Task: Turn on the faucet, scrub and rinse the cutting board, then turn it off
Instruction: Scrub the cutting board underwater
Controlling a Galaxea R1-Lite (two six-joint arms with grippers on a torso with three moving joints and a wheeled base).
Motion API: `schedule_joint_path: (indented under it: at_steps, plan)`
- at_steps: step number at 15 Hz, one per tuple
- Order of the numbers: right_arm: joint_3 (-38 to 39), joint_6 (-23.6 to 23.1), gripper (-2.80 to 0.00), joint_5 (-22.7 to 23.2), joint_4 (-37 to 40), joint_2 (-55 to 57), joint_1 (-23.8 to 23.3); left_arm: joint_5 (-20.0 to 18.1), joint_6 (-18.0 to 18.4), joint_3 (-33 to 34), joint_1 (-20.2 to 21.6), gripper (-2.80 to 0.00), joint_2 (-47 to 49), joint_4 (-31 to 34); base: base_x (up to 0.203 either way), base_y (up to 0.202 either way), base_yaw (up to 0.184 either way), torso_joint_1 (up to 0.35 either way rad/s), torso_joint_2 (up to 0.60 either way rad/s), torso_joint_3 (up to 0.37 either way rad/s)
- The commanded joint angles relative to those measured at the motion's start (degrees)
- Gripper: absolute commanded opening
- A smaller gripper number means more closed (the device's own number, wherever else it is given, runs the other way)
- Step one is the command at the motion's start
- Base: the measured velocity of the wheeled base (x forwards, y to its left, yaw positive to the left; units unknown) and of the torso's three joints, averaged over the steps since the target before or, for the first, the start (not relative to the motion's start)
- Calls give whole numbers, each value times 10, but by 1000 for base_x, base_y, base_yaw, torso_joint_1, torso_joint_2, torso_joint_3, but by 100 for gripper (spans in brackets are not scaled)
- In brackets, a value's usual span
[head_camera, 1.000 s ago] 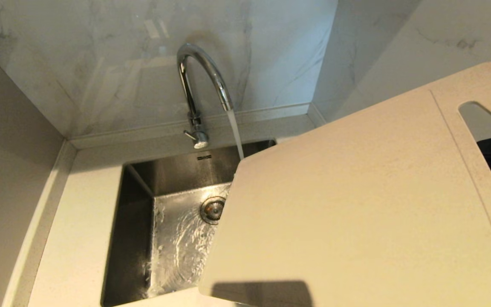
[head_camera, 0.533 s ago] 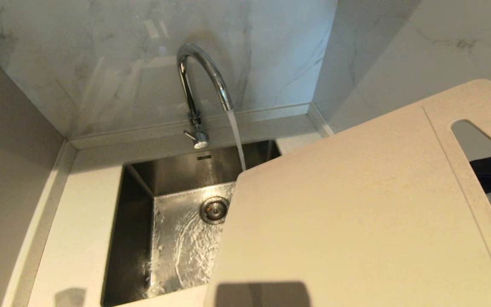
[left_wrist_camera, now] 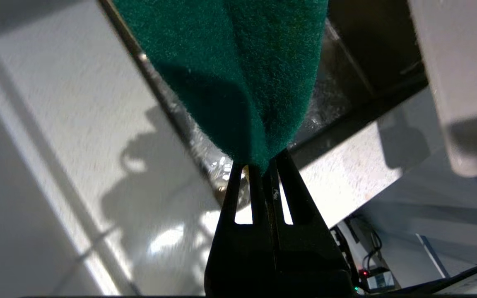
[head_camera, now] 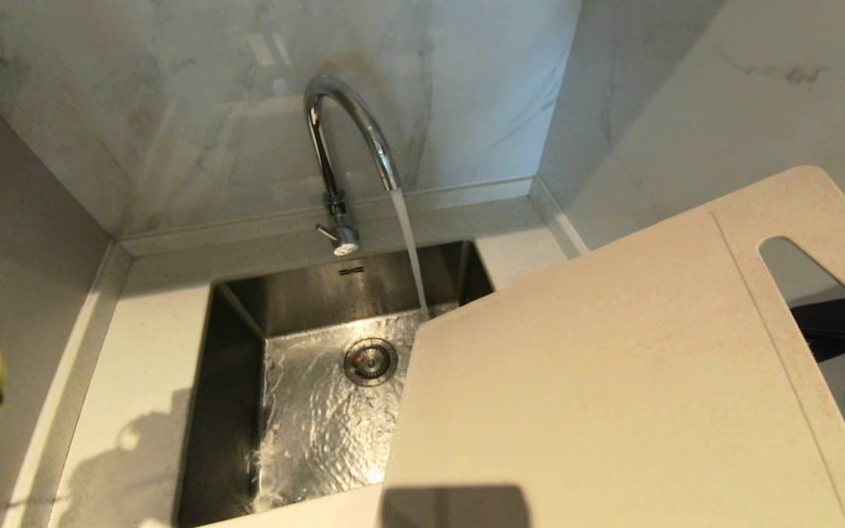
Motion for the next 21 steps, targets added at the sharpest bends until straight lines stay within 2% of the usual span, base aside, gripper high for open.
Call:
schedule_joint_path:
  at_steps: [1, 3, 5, 7, 11, 14, 18, 21]
  plan:
    - [0, -2, -280, 1, -2, 12, 0, -11, 3, -103, -33, -280, 148, -1, 0, 0, 0, 0, 0, 0]
    - [1, -5, -280, 1, -1, 21, 0, -17, -3, -194, -88, -280, 235, 4, 0, 0, 0, 0, 0, 0]
    - [0, -9, -280, -1, -1, 27, 1, -20, -22, -280, -175, -280, 307, 21, 0, 0, 0, 0, 0, 0]
    - [-1, -10, -280, 0, -2, 28, 1, -26, -31, -347, -222, -280, 361, 53, 0, 0, 0, 0, 0, 0]
    - [0, -8, -280, 0, -1, 28, 0, -67, -35, -494, -289, -280, 456, 163, 0, 0, 0, 0, 0, 0]
    - [2, -8, -280, 1, -1, 34, 1, -91, -27, -588, -320, -280, 527, 256, 0, 0, 0, 0, 0, 0]
    - [1, -8, -280, 2, -2, 43, 1, -95, -24, -672, -372, -280, 581, 323, 0, 0, 0, 0, 0, 0]
    - [1, -7, -280, 2, -2, 46, 1, -94, -18, -700, -421, -280, 611, 335, 0, 0, 0, 0, 0, 0]
